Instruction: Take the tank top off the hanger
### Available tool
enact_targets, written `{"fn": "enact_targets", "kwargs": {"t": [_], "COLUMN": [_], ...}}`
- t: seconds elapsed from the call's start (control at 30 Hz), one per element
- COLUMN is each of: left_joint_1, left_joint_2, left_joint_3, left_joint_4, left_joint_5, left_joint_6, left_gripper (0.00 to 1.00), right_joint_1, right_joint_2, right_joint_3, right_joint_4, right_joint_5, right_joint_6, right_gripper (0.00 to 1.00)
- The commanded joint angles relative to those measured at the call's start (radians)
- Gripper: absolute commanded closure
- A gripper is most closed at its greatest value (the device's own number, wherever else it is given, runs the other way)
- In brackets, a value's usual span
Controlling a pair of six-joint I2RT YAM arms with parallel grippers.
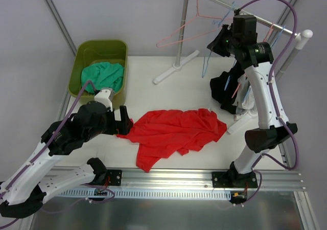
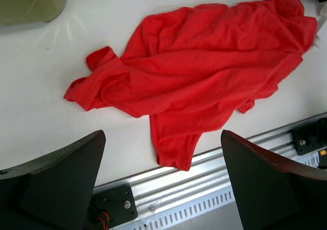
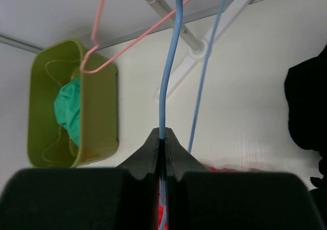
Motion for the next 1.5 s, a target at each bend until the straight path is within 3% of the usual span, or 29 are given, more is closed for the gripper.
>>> {"fn": "enact_targets", "kwargs": {"t": [0.0, 0.4, 0.7, 0.83, 0.9, 1.07, 1.23, 1.33, 1.47], "left_joint_1": [-0.002, -0.001, -0.002, -0.004, -0.004, -0.007, -0.034, -0.059, -0.087], "left_joint_2": [-0.046, 0.061, 0.204, 0.24, 0.266, 0.351, 0.438, 0.493, 0.585], "left_joint_3": [-0.029, 0.006, 0.052, 0.034, 0.023, 0.018, 0.034, 0.046, 0.069], "left_joint_4": [0.013, 0.042, 0.146, 0.203, 0.237, 0.3, 0.349, 0.373, 0.396], "left_joint_5": [0.095, 0.157, 0.281, 0.316, 0.333, 0.376, 0.387, 0.388, 0.391], "left_joint_6": [0.029, 0.081, 0.113, 0.11, 0.108, 0.115, 0.128, 0.136, 0.156], "left_gripper": [0.01, 0.01, 0.01, 0.01, 0.01, 0.01, 0.01, 0.01, 0.01], "right_joint_1": [-0.012, -0.004, 0.028, 0.029, 0.029, 0.031, 0.031, 0.026, -0.015], "right_joint_2": [0.021, 0.078, 0.189, 0.204, 0.202, 0.157, 0.063, -0.012, -0.139], "right_joint_3": [0.076, -0.008, 0.129, 0.133, 0.145, 0.159, 0.083, 0.041, -0.104], "right_joint_4": [-0.014, -0.016, -0.059, -0.059, -0.056, -0.054, -0.054, -0.054, -0.065], "right_joint_5": [0.083, 0.062, 0.046, 0.037, 0.001, -0.052, -0.131, -0.197, -0.213], "right_joint_6": [-0.053, -0.059, -0.065, -0.056, -0.041, -0.03, -0.027, -0.039, -0.048], "right_gripper": [1.0, 1.0, 0.98, 0.77, 0.55, 0.33, 0.32, 0.09, 0.0]}}
